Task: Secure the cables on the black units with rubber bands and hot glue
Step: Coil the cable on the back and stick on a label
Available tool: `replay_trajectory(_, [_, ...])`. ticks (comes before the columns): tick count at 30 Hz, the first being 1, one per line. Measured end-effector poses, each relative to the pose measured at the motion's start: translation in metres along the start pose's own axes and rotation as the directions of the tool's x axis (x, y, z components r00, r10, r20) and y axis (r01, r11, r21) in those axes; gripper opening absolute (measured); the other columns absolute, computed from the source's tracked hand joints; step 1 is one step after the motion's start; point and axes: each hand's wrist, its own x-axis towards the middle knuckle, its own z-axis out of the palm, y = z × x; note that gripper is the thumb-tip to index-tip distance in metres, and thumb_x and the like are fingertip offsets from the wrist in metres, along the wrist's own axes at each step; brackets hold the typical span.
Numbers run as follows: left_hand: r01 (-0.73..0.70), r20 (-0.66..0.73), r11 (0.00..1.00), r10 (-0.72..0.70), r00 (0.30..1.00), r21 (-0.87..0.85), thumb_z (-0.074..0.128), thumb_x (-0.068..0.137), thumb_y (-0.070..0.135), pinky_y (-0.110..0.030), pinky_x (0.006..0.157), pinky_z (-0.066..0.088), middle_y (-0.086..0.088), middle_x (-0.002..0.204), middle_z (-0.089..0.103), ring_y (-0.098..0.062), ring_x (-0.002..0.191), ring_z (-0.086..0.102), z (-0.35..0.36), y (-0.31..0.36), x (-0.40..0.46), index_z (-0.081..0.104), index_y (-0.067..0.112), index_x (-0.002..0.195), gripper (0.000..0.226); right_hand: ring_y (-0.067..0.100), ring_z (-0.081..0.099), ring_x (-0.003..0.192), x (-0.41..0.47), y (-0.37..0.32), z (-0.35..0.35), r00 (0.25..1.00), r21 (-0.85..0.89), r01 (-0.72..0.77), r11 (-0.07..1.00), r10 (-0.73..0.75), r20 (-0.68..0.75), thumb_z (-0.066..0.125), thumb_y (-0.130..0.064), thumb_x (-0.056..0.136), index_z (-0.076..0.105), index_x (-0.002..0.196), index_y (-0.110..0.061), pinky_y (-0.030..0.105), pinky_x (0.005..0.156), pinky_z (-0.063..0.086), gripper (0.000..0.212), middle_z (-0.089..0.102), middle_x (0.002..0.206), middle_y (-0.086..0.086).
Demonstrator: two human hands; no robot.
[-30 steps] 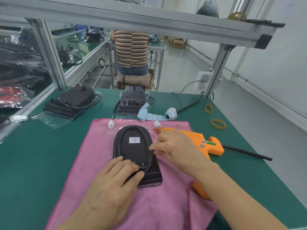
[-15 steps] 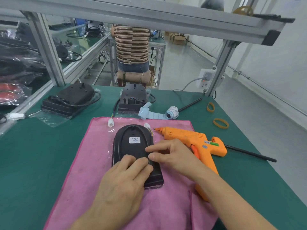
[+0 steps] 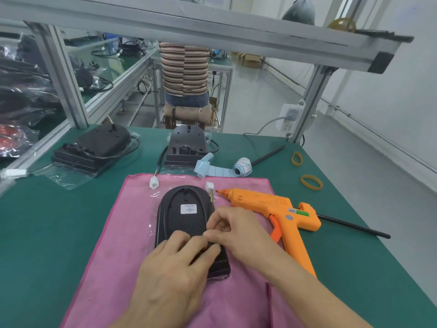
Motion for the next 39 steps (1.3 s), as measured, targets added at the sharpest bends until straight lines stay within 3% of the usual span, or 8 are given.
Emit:
replay_trajectory(8, [0.023,-0.045,0.997,-0.019,0.999,0.075,0.058,0.079,0.015,-0.030,0.048,0.043,0.006,0.076,0.068,-0.021,0.063,0.057,0.005,0.005,0.002,0.077,0.015,0.078,0.019,0.005,0.061,0.071,-0.002,-0.008,-0.015,0.992,0.099,-0.031,0.995,0.018,0.127,0.071,-0.001,0.081,0.075,0.092,-0.004,0.019,0.074,0.051,0.012,0.070,0.080,0.001])
replay_trajectory(17, [0.036,0.005,0.999,-0.036,0.999,0.004,0.052,0.079,0.018,-0.030,0.057,0.036,0.005,0.075,0.068,-0.018,0.072,0.051,0.006,0.004,0.001,0.076,0.014,0.073,0.025,0.003,0.046,0.049,0.010,-0.006,-0.014,0.934,0.084,-0.302,0.950,0.276,0.228,0.077,-0.010,0.077,0.056,0.075,-0.021,0.017,0.050,0.038,0.024,0.049,0.055,-0.011])
replay_trajectory(22, [0.162,0.118,0.953,-0.135,0.984,-0.255,0.051,0.081,0.036,-0.025,0.065,0.035,0.014,0.079,0.064,-0.006,0.075,0.047,-0.003,-0.018,0.015,0.074,0.024,0.071,0.027,0.000,0.048,0.065,0.009,-0.015,-0.014,0.986,-0.132,-0.047,0.990,0.067,0.151,0.075,-0.015,0.075,0.064,0.099,-0.025,0.019,0.061,0.039,0.029,0.057,0.078,-0.012])
replay_trajectory(26, [0.442,0.253,0.832,-0.372,0.893,-0.335,0.040,0.088,0.041,-0.024,0.092,0.038,0.017,0.115,0.062,-0.005,0.110,0.052,0.006,-0.037,0.047,0.066,0.025,0.116,0.041,0.005,0.044,0.061,0.007,-0.016,-0.010,0.975,-0.256,0.194,0.947,-0.159,0.152,0.066,-0.016,0.078,0.074,0.092,-0.019,0.022,0.056,0.029,0.017,0.049,0.066,-0.014])
replay_trajectory(29, [0.381,0.477,0.880,-0.215,0.852,-0.284,0.018,0.101,0.049,-0.014,0.113,0.009,0.029,0.140,0.038,0.004,0.140,0.023,0.026,-0.046,0.054,0.052,0.034,0.133,0.049,0.001,0.051,0.071,0.012,-0.006,-0.032,0.961,-0.088,0.124,0.988,-0.098,0.260,0.066,-0.013,0.083,0.075,0.092,-0.013,0.024,0.064,0.041,0.013,0.061,0.075,-0.008])
replay_trajectory(32, [0.341,0.552,0.907,-0.158,0.819,-0.247,0.031,0.101,0.044,-0.008,0.111,-0.008,0.037,0.143,0.015,0.013,0.139,0.000,0.035,-0.052,0.050,0.035,0.040,0.144,0.043,-0.006,0.059,0.078,0.039,0.028,-0.069,0.996,-0.161,-0.047,0.986,0.034,-0.078,0.062,-0.013,0.087,0.077,0.094,-0.015,0.020,0.069,0.045,0.017,0.067,0.079,-0.013])
replay_trajectory(35, [0.297,0.592,0.925,-0.105,0.799,-0.236,0.031,0.097,0.053,-0.006,0.110,-0.010,0.035,0.146,0.011,0.012,0.140,-0.004,0.038,-0.055,0.049,0.030,0.038,0.147,0.053,0.027,0.057,0.109,0.071,0.076,-0.112,0.870,-0.544,-0.435,0.718,0.180,-0.459,0.049,-0.014,0.094,0.068,0.112,-0.010,0.037,0.088,0.048,0.026,0.061,0.114,0.009])
replay_trajectory(39, [0.292,0.635,0.928,-0.083,0.768,-0.231,0.036,0.100,0.048,0.002,0.101,-0.016,0.038,0.142,0.002,0.019,0.131,-0.013,0.036,-0.055,0.053,0.024,0.040,0.149,0.052,0.029,0.048,0.122,0.088,0.131,-0.145,0.759,-0.672,-0.647,0.360,0.389,-0.522,0.047,-0.010,0.094,0.056,0.127,-0.007,0.036,0.098,0.043,0.034,0.050,0.129,0.014])
